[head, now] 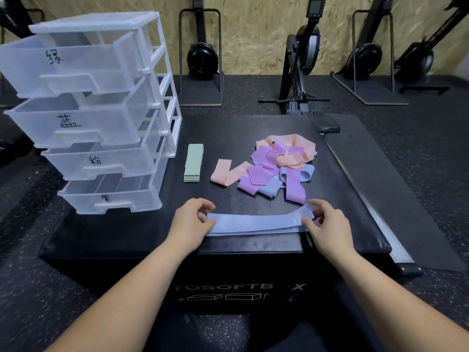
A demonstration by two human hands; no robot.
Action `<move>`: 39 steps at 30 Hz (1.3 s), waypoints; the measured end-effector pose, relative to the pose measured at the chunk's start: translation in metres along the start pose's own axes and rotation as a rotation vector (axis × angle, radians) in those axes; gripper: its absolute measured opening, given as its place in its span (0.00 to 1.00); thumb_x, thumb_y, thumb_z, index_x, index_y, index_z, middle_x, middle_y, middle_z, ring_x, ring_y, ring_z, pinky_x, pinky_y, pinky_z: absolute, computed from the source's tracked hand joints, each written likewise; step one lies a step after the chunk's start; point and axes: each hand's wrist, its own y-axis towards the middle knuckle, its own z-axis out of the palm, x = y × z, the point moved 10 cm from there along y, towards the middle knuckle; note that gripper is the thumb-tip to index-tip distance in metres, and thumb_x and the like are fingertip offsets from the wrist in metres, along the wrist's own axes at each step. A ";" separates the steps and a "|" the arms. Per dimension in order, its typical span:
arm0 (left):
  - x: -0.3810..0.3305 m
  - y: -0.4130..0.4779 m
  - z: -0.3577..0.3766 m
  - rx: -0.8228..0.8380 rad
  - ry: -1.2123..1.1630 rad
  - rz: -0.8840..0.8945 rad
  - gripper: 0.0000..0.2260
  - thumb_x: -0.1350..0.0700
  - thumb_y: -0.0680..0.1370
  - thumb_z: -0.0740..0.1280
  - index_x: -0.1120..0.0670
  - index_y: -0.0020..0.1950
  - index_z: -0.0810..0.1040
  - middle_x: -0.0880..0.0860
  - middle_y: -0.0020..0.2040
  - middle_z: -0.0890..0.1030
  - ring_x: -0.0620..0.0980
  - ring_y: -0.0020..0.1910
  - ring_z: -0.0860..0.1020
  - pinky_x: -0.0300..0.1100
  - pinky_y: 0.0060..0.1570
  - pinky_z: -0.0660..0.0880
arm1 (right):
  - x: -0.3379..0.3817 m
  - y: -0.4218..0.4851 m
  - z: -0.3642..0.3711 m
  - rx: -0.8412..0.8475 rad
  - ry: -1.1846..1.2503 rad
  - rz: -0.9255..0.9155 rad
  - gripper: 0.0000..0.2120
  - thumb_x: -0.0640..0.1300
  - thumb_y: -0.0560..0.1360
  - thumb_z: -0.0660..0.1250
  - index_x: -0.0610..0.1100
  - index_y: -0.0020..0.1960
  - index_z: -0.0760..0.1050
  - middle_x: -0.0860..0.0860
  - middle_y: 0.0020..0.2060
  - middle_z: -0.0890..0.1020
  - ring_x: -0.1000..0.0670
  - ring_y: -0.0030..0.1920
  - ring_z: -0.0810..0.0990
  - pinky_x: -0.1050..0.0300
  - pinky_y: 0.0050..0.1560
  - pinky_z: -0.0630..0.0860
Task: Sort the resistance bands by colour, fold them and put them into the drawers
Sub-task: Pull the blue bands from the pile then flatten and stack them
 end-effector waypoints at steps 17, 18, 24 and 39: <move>0.018 -0.015 0.016 0.167 0.183 0.188 0.26 0.44 0.74 0.79 0.39 0.69 0.75 0.34 0.65 0.74 0.38 0.65 0.70 0.34 0.64 0.67 | -0.019 -0.001 0.012 0.214 -0.060 -0.233 0.21 0.53 0.76 0.76 0.58 0.68 0.79 0.63 0.70 0.74 0.52 0.64 0.68 0.54 0.65 0.66; 0.021 -0.016 0.015 0.172 0.177 0.188 0.27 0.45 0.73 0.80 0.39 0.70 0.75 0.33 0.65 0.74 0.37 0.66 0.69 0.31 0.64 0.65 | -0.021 -0.002 0.011 0.226 -0.055 -0.244 0.22 0.52 0.76 0.76 0.58 0.69 0.78 0.64 0.70 0.74 0.52 0.64 0.68 0.55 0.66 0.66; 0.026 -0.016 0.009 0.133 0.108 0.159 0.24 0.50 0.74 0.80 0.38 0.67 0.78 0.32 0.64 0.76 0.33 0.65 0.71 0.29 0.64 0.66 | -0.023 -0.005 0.008 0.214 -0.005 -0.239 0.21 0.48 0.75 0.79 0.58 0.66 0.81 0.68 0.66 0.78 0.54 0.64 0.69 0.59 0.65 0.66; 0.029 -0.018 0.007 0.085 0.058 0.168 0.20 0.52 0.73 0.81 0.40 0.62 0.82 0.34 0.63 0.80 0.37 0.68 0.74 0.29 0.67 0.66 | -0.027 -0.004 0.004 0.215 0.014 -0.205 0.20 0.48 0.73 0.81 0.58 0.63 0.82 0.66 0.64 0.80 0.57 0.66 0.72 0.60 0.66 0.68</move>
